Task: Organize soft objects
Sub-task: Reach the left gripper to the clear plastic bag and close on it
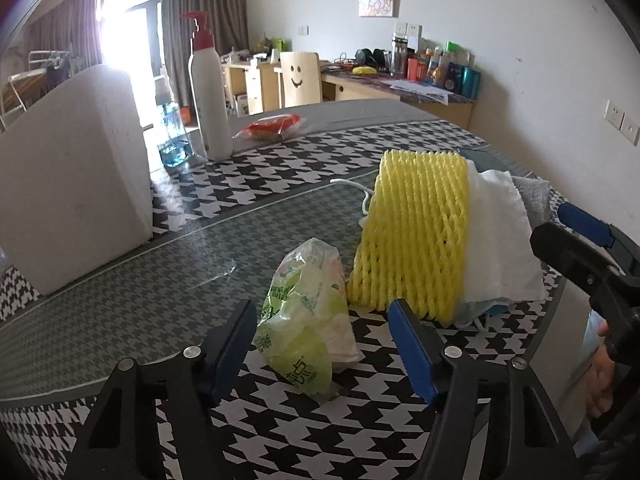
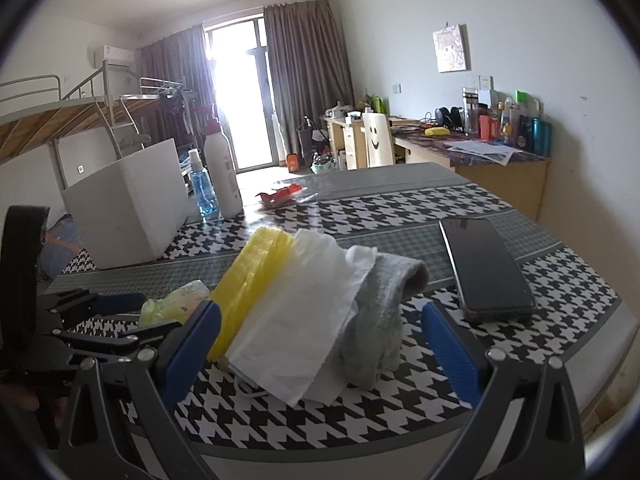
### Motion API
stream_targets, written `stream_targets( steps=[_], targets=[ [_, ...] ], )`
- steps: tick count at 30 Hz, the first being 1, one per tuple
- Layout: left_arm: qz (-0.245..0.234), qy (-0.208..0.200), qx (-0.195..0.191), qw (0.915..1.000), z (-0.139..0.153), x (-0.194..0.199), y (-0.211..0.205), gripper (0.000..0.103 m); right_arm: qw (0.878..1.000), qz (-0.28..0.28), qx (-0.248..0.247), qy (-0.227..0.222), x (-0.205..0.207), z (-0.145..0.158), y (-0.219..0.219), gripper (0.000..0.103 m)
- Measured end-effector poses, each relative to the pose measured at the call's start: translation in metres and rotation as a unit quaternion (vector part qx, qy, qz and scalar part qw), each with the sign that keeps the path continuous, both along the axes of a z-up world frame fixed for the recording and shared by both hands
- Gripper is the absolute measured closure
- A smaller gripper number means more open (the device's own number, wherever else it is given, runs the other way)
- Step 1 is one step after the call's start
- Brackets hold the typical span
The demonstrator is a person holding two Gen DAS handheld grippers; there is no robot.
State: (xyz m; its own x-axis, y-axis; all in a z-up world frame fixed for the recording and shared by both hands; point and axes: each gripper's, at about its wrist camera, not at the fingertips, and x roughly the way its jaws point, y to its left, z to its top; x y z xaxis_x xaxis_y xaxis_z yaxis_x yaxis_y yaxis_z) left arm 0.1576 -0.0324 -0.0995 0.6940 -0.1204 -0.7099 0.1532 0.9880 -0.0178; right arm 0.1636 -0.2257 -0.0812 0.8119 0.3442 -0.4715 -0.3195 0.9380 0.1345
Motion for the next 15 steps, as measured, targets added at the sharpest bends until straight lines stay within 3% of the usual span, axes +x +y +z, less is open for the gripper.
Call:
stream_targets(
  steps=[9,15],
  targets=[
    [-0.011,0.03,0.001,0.9995,-0.008,0.009,-0.004,0.061,1.0,0.028,-0.002,-0.007,0.004,0.004,0.015,0.002],
    [-0.013,0.024,-0.005,0.9996,-0.006,0.007,-0.002,0.066,0.999,0.041,-0.001,-0.006,0.008,0.006,0.022,0.002]
  ],
)
